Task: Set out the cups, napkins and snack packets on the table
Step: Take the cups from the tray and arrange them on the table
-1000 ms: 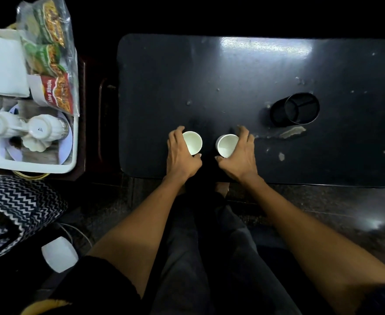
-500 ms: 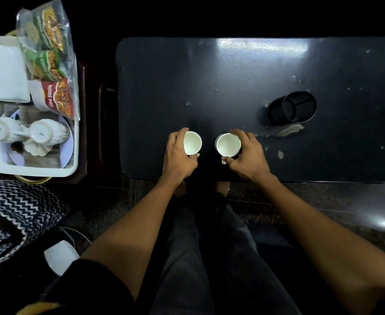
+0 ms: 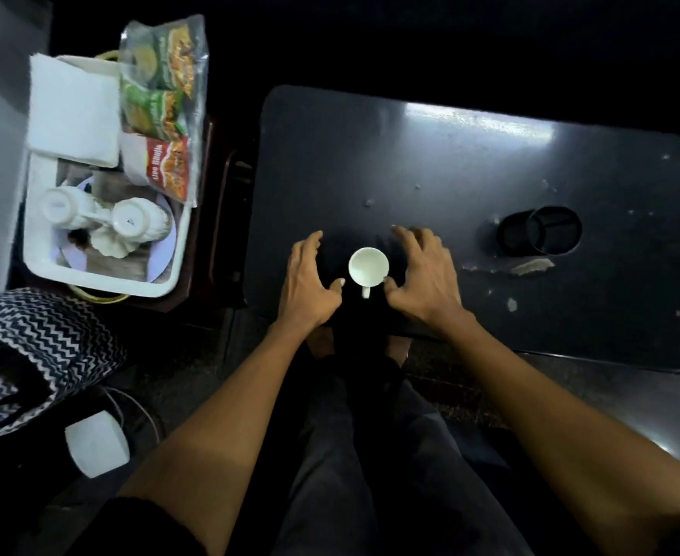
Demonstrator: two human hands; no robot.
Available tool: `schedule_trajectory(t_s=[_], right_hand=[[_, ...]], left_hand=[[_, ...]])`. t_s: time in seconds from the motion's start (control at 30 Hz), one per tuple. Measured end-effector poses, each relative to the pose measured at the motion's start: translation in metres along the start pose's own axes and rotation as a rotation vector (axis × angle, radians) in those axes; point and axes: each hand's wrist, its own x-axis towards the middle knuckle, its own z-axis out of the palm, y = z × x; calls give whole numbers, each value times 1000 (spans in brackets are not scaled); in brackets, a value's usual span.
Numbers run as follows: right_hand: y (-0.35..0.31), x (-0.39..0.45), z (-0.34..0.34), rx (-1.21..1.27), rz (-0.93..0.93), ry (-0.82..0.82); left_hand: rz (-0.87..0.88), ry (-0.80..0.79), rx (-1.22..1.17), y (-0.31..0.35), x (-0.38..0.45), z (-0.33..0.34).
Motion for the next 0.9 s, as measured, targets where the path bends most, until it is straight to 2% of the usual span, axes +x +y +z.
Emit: schedule_trajectory(t_s=[0.2,0.37,0.43,0.5,0.6,0.7,0.8,0.9], right_hand=[[-128,50,17,46,-198,-97],[-243,74,44,14,-449,-144],[-279,79,60,-15,-524,-157],[-305,83,76,-77,-561,-179],[-333,87,96,-131,-557,-213],[-346,95,112,-205,-521,-263],[-348,108,130,-309,-514,-316],[-344,117,135,-292,-512,-307]], left_hand=[[93,385,16,-25,3,-87],[133,746,35,-56,7,-167],[126,874,29,-73,9,-197],[61,934,30,-89,11,-222],[-117,835,180,-113,22,-254],[-189,564,295,-138,41,-277],[-215,349,307,-158,61,-290],[-223,307,317,-161,76,-296]])
